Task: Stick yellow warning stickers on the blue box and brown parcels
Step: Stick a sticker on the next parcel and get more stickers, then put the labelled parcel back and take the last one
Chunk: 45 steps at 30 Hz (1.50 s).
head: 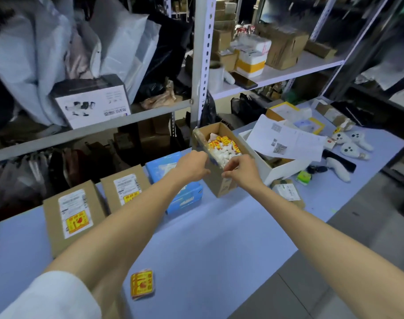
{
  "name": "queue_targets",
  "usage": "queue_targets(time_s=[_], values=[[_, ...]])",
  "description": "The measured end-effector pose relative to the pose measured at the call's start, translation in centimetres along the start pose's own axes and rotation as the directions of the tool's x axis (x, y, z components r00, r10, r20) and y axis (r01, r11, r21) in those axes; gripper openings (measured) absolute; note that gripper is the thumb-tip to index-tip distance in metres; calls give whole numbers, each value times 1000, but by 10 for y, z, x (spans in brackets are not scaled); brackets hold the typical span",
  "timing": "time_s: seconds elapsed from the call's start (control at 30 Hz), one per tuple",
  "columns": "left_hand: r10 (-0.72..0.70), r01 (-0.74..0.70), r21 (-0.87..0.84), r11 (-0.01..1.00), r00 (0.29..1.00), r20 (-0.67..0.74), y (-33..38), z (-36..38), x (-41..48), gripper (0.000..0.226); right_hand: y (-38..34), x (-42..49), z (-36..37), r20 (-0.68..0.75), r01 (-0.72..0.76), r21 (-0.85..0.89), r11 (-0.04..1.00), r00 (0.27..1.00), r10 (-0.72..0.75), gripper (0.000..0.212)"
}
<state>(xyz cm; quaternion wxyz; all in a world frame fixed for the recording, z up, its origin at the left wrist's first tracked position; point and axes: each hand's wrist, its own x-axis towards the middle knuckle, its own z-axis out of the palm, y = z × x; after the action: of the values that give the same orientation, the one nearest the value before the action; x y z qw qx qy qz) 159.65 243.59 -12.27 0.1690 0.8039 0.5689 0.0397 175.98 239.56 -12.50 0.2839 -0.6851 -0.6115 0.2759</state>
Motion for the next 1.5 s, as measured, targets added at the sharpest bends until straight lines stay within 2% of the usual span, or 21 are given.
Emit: queue_targets(time_s=[0.17,0.27,0.53,0.6,0.7,0.8,0.93,1.03,1.23,1.37,1.5], values=[[-35,35,-31,999,999,10,0,-4,38,29,8,52,-5,-133,-64,24,998,989,67,12],[-39,39,-16,999,999,34,-3,-1,53,28,10,78,-4,-169,-86,21,996,982,89,18],[-51,52,-20,998,997,59,-23,4,60,30,17,90,12,-67,-56,-46,997,996,53,17],[-73,75,-38,996,996,52,-32,3,54,32,10,87,19,-23,-14,-61,998,1000,12,20],[-116,118,-89,989,993,28,-49,2,36,34,-9,77,33,83,129,-121,984,989,-119,27],[-226,224,-155,962,974,9,-72,1,3,40,-39,60,55,242,281,-193,940,942,-232,36],[-370,366,-220,904,929,25,-106,7,-62,37,-75,25,93,431,453,-318,833,851,-299,45],[-466,451,-249,857,885,-3,-129,12,-120,35,-96,-6,124,528,553,-314,772,777,-342,47],[-621,585,-298,755,783,-38,-158,24,-222,32,-121,-67,176,640,638,-235,733,670,-377,46],[-701,618,-435,655,712,-44,-170,47,-279,33,-128,-102,201,673,673,-200,712,622,-399,37],[-710,600,-480,640,700,-73,-180,69,-324,51,-122,-132,225,703,679,-149,719,584,-406,32]])
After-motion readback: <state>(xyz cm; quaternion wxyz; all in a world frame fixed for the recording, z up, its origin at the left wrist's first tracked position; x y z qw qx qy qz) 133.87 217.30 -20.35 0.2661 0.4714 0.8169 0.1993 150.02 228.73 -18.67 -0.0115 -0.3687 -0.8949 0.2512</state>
